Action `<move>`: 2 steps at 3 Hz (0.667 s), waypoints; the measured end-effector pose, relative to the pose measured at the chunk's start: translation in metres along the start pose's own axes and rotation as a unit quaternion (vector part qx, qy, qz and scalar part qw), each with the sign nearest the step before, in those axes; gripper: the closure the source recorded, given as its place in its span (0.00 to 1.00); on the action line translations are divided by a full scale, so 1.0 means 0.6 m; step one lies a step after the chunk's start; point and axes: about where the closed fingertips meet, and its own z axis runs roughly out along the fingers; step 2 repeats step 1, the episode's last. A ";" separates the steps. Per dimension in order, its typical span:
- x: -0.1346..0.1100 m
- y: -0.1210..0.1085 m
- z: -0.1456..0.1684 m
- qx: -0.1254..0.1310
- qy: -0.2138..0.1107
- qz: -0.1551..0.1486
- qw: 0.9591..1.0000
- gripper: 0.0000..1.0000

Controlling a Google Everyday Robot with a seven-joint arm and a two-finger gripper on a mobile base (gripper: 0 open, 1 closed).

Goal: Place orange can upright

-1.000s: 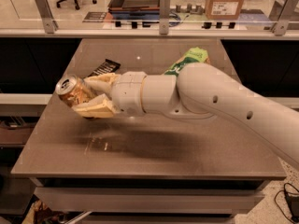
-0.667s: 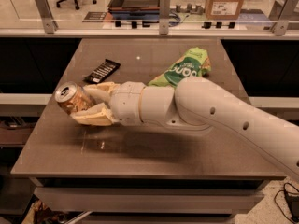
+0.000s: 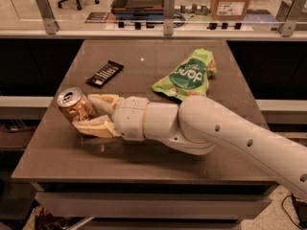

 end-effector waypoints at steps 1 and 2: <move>0.000 0.000 0.000 0.000 0.000 0.000 1.000 0.84; 0.000 0.000 0.000 0.000 0.000 0.000 1.000 0.84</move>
Offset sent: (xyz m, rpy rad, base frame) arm 0.0000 0.0000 0.0000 0.0000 0.0000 0.0000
